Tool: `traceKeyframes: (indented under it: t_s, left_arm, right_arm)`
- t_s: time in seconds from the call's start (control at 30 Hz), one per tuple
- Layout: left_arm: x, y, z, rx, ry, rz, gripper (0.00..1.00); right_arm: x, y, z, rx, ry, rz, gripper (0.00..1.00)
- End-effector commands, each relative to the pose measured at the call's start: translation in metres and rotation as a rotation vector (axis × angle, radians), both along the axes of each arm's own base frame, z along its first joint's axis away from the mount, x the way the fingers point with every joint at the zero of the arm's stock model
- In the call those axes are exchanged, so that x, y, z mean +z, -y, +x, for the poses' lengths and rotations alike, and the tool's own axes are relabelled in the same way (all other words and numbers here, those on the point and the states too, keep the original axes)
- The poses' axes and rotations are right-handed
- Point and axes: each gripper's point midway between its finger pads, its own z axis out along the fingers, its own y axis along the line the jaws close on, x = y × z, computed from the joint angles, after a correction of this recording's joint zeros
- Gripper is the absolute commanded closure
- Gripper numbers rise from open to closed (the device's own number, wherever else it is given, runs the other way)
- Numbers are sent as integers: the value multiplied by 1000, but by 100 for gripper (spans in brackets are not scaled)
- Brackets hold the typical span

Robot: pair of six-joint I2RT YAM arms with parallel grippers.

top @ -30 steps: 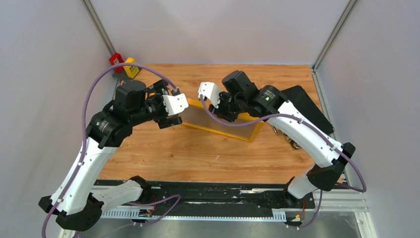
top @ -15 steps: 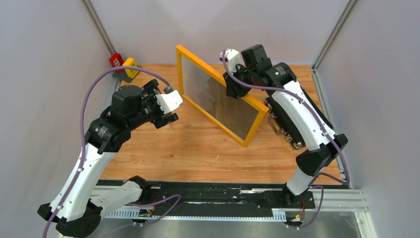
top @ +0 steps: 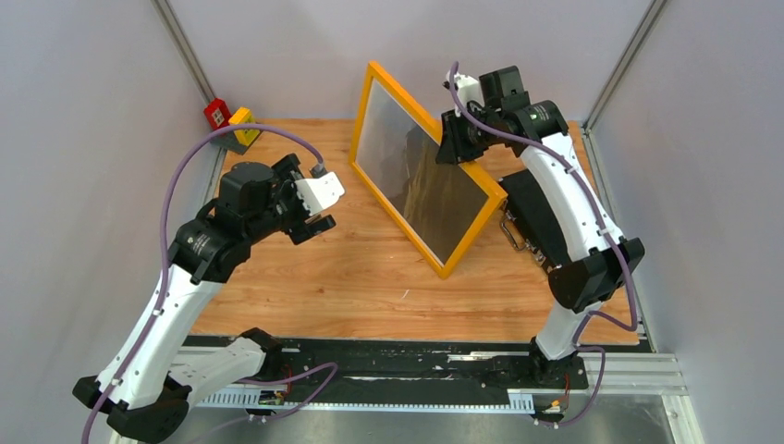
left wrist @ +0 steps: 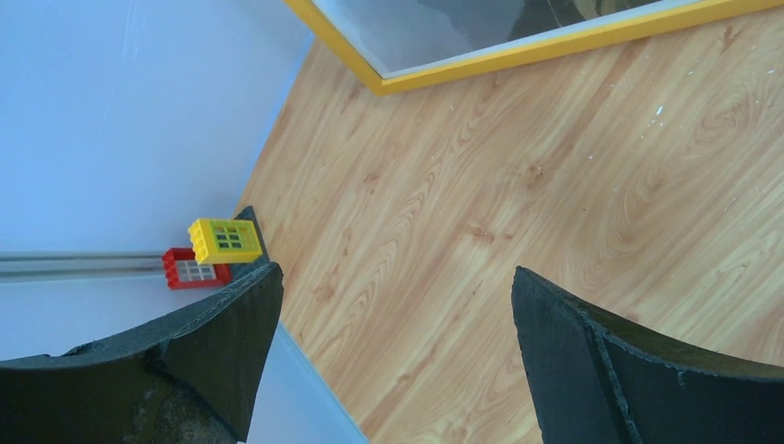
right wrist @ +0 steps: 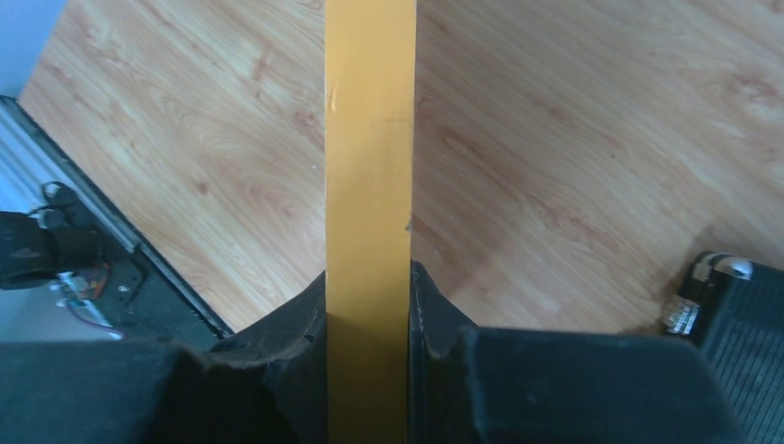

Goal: Put the photo into the frame

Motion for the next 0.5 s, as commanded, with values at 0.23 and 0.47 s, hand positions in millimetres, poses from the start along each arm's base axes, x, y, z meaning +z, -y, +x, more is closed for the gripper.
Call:
traceKeyframes:
  t_s: [0.23, 0.47]
  left_arm:
    - [-5, 4, 8, 28, -20, -40, 0]
    - [-11, 11, 9, 22, -47, -63, 0]
  right_arm:
    - [80, 1, 17, 21, 40, 380, 100]
    - [60, 6, 19, 1, -78, 467, 100]
